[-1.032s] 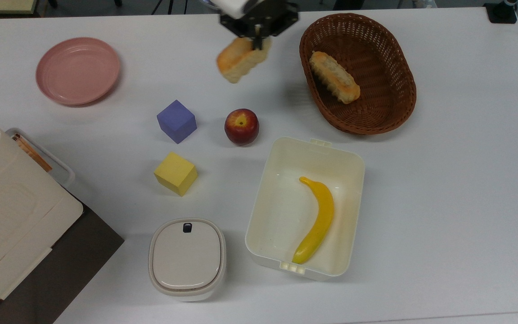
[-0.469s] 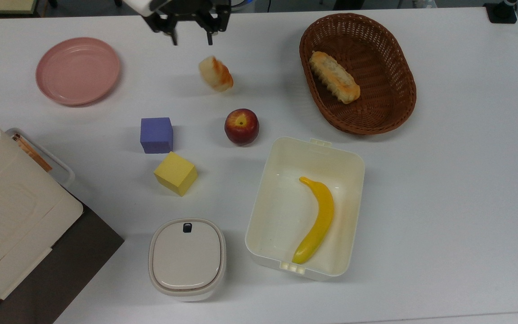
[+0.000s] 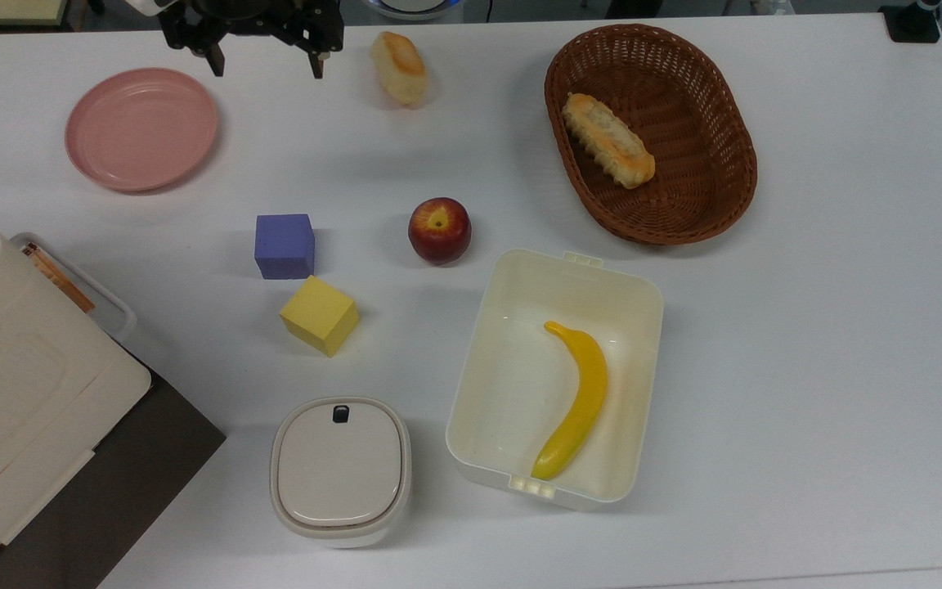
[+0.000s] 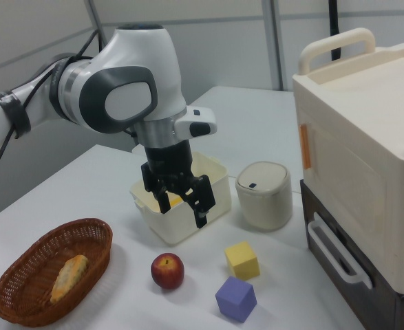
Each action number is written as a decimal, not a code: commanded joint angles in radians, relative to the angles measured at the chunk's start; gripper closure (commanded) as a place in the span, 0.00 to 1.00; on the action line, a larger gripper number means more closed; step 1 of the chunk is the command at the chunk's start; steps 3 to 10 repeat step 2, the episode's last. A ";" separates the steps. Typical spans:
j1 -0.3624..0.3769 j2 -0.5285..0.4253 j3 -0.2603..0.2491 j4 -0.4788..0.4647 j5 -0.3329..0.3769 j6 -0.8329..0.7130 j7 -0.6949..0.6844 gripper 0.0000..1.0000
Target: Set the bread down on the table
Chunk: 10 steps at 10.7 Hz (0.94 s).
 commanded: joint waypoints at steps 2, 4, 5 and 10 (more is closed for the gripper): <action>0.008 -0.021 -0.016 -0.010 0.006 0.073 -0.014 0.00; 0.008 -0.021 -0.016 -0.010 0.006 0.073 -0.014 0.00; 0.008 -0.021 -0.016 -0.010 0.006 0.073 -0.014 0.00; 0.008 -0.021 -0.016 -0.010 0.006 0.073 -0.014 0.00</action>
